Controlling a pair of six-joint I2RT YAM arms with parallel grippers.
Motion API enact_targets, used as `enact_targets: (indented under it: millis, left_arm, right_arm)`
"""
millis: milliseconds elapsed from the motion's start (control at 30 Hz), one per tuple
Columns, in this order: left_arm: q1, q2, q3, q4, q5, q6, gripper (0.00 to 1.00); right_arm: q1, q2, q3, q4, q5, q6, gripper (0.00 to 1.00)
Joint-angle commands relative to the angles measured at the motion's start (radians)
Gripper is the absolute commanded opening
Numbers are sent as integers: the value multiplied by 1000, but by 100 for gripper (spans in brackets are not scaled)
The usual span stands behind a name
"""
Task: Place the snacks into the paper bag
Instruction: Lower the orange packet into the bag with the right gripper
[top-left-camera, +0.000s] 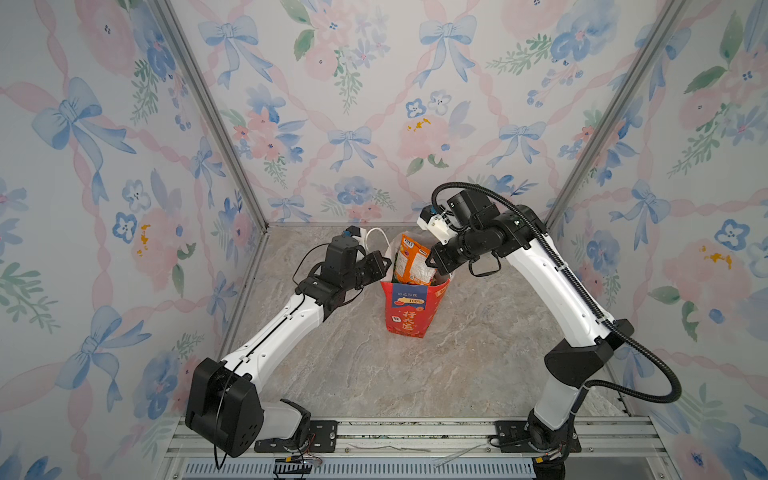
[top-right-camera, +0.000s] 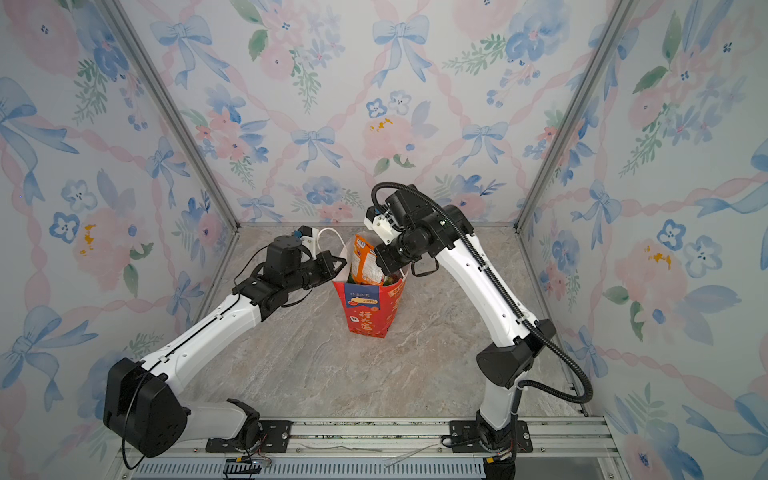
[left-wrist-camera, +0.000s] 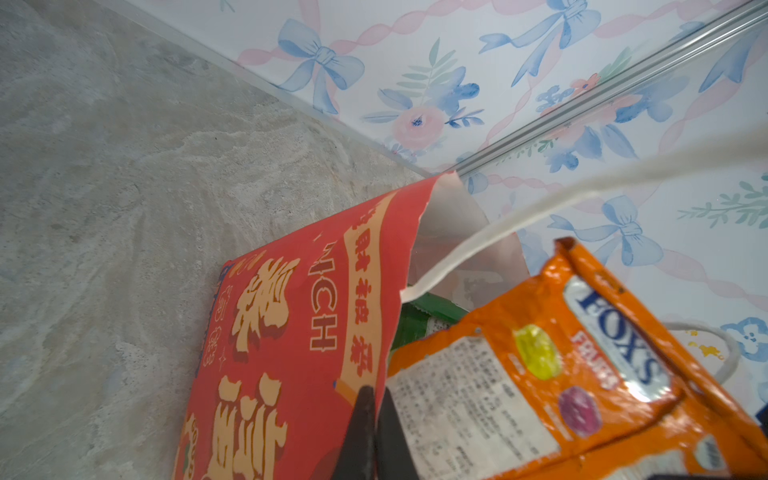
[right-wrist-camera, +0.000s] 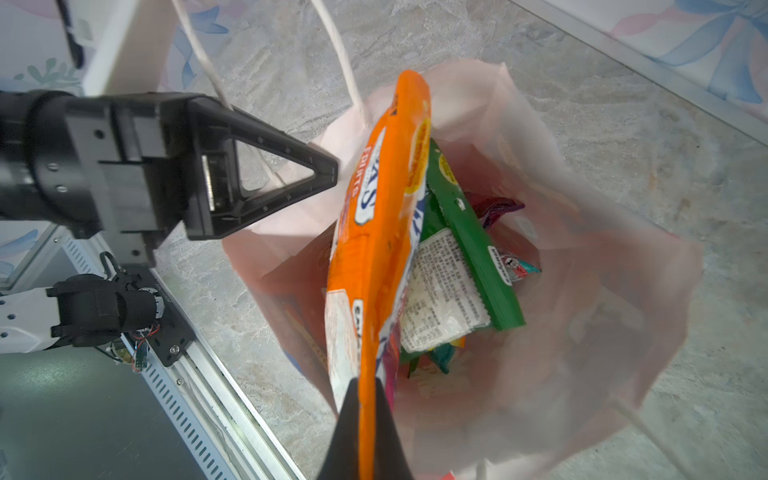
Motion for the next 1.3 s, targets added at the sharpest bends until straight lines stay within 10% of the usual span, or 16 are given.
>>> enact_targets:
  millis: [0, 333, 767, 1267]
  left_arm:
    - [13, -29, 20, 92, 33, 8, 0]
    - [20, -32, 14, 93, 33, 5, 0]
    - [20, -33, 10, 91, 34, 0, 0]
    - [19, -41, 3, 92, 35, -1, 0]
  right_arm:
    - [1, 22, 56, -31, 66, -11, 3]
    - [4, -7, 154, 15, 146, -16, 34]
    - [54, -120, 74, 152, 59, -9, 33]
    - [47, -231, -396, 530, -217, 213, 33]
